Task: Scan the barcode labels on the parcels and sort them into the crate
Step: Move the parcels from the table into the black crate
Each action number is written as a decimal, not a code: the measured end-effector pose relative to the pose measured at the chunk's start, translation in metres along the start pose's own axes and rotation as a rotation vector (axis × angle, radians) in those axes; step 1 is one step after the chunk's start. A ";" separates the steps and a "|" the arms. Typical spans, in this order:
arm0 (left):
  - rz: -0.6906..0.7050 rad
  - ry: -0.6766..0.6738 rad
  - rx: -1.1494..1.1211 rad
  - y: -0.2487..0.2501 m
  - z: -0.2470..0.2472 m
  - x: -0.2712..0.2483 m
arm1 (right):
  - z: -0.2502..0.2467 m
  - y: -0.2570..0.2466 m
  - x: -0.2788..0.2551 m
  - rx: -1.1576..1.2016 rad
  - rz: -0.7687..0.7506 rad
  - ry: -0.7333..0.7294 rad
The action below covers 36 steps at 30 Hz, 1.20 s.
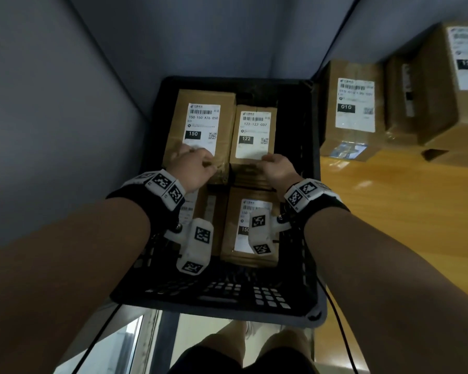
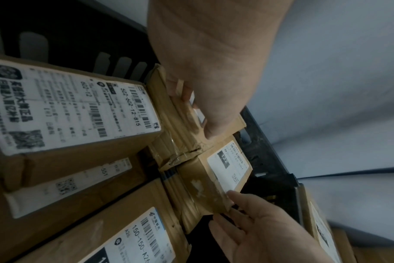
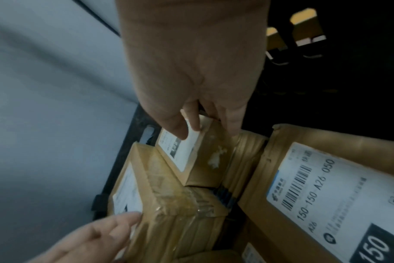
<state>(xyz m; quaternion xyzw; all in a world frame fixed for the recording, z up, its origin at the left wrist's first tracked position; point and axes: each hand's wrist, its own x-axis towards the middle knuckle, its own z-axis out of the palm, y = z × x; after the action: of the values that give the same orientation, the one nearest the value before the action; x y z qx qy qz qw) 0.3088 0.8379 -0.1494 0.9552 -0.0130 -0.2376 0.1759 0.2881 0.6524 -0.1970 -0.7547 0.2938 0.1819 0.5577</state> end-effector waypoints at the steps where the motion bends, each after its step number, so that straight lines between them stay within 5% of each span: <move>1: 0.013 0.004 -0.007 0.002 -0.001 -0.001 | -0.003 -0.003 -0.002 -0.028 -0.002 -0.004; 8: 0.139 0.024 -0.108 0.045 -0.011 -0.012 | -0.032 -0.016 -0.031 -0.039 -0.157 0.002; 14: 0.303 0.056 -0.208 0.118 -0.010 -0.025 | -0.111 -0.025 -0.070 0.025 -0.345 0.080; 26: 0.519 0.052 -0.362 0.295 -0.006 -0.062 | -0.303 -0.026 -0.130 -0.030 -0.620 0.520; 33: 0.523 -0.001 -0.412 0.396 0.000 -0.068 | -0.403 -0.019 -0.125 -0.105 -0.672 0.832; 36: 0.489 -0.096 -0.380 0.423 0.012 -0.067 | -0.436 -0.005 -0.115 -0.003 -0.478 0.880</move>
<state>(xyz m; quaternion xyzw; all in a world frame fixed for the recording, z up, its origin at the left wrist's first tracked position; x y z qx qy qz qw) 0.2687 0.4443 0.0152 0.8615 -0.2060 -0.2314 0.4023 0.1809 0.2674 0.0119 -0.8069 0.3200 -0.2862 0.4057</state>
